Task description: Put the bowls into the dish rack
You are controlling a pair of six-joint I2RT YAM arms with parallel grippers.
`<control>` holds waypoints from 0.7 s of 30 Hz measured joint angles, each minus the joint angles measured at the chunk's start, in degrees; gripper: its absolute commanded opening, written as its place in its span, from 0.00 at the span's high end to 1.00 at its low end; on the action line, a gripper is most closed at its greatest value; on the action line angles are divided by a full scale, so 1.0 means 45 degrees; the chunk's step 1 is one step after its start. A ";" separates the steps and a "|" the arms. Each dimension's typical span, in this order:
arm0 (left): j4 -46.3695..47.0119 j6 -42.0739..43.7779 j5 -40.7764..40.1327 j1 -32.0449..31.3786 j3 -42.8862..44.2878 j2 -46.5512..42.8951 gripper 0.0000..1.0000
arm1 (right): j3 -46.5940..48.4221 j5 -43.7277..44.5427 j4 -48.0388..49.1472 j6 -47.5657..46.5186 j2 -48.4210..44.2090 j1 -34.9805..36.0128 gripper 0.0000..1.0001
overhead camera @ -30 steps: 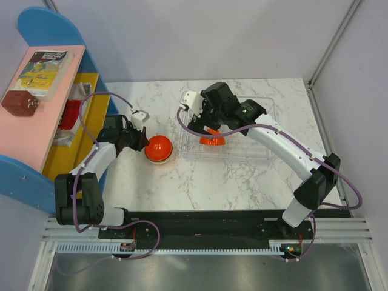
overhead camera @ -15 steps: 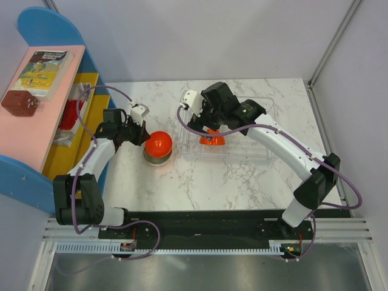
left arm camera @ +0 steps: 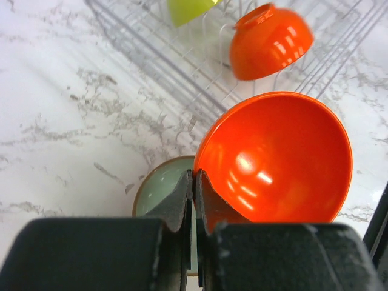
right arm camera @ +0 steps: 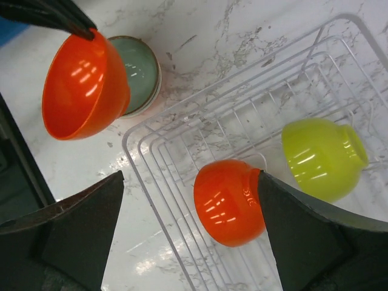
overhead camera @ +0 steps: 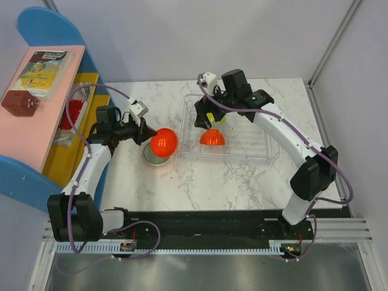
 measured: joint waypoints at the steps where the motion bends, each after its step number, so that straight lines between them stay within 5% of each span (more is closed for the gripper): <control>1: -0.0019 0.0044 0.0267 0.0000 0.0078 -0.0136 0.98 | -0.0005 -0.0525 0.0131 0.0442 0.0107 -0.0340 0.02; 13: 0.0112 0.0087 0.1545 -0.0549 0.1253 -0.0233 0.98 | -0.3026 -0.6528 0.5251 0.7383 0.0277 -0.1457 0.02; 21: 0.0272 0.0092 0.0816 -0.1690 0.1802 0.0223 0.98 | -0.4065 -0.8072 0.8136 1.0151 0.0345 -0.1433 0.02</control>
